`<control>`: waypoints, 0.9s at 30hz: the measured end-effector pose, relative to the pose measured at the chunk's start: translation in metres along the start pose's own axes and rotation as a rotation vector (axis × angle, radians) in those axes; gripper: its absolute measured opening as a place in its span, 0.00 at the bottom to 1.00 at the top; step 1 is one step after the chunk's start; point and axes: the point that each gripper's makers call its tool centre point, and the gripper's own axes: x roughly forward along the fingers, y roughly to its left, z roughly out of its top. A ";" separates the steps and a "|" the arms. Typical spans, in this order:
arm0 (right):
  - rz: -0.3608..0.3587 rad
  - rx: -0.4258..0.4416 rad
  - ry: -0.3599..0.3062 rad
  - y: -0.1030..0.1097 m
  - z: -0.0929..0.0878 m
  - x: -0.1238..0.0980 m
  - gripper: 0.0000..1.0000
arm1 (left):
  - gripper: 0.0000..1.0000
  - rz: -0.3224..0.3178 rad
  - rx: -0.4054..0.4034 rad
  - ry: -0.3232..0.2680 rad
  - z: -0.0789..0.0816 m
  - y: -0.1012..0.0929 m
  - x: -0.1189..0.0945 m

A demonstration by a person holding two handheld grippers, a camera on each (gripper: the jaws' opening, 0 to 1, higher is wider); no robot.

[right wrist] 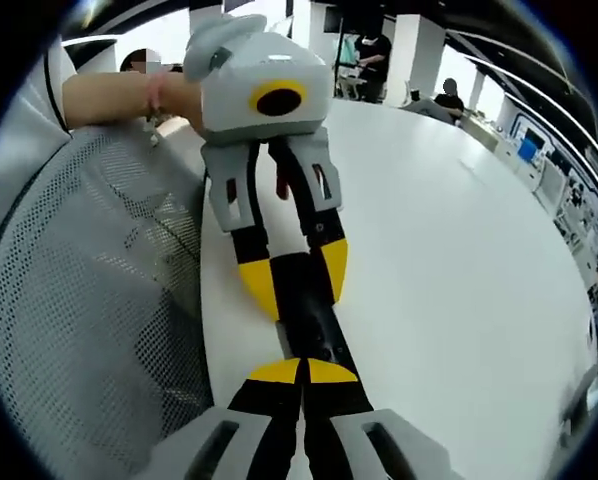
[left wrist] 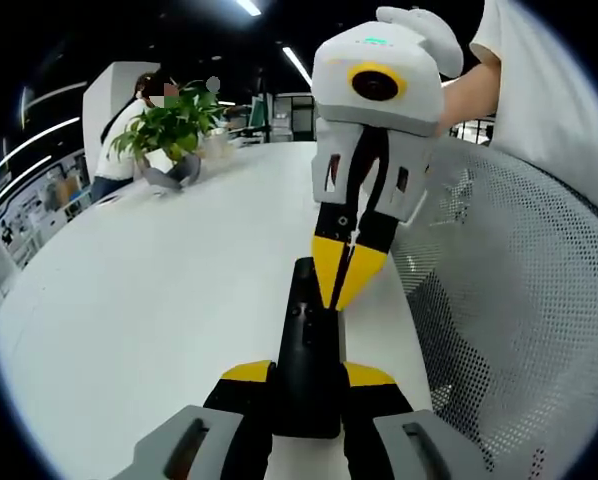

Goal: Press the specified remote control buttons in sequence, fully releasing each button before pressing the next.

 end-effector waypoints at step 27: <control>0.033 0.058 0.021 -0.016 0.003 -0.002 0.00 | 0.25 -0.002 -0.002 -0.001 0.001 0.000 0.000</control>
